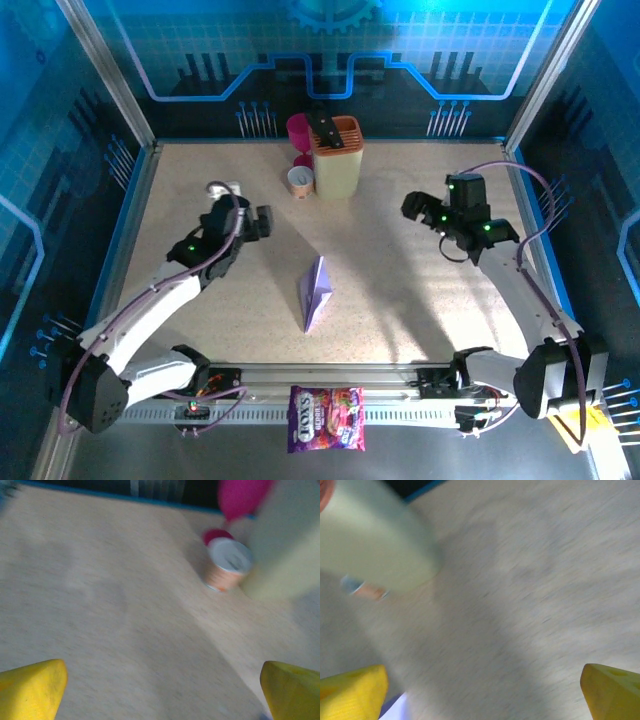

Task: Fold a paper plane with a square sheet of paper (pick it up from the middle)
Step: Reset both arms

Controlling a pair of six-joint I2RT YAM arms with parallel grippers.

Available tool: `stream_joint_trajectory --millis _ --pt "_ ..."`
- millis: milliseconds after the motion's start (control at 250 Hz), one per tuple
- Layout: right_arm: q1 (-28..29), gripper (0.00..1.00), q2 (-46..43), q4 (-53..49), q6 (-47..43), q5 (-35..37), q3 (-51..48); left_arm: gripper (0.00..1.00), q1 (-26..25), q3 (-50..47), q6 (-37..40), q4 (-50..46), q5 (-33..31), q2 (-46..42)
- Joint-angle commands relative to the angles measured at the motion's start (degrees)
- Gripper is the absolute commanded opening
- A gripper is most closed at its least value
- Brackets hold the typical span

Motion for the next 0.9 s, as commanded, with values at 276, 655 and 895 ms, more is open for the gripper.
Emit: stream_joint_trajectory --millis 276,655,895 --pt "-2.27 0.99 9.56 20.84 -23.85 25.31 -13.15 1.0 18.53 -19.86 12.21 32.62 -4.91 0.15" --pt "-5.39 0.99 10.79 68.17 -31.82 2.31 -34.47 1.0 19.15 -28.92 17.21 69.83 8.16 21.75" --pt "-5.15 0.99 19.74 76.79 -32.99 0.58 -34.17 1.0 19.6 -27.94 18.71 71.08 15.22 26.05"
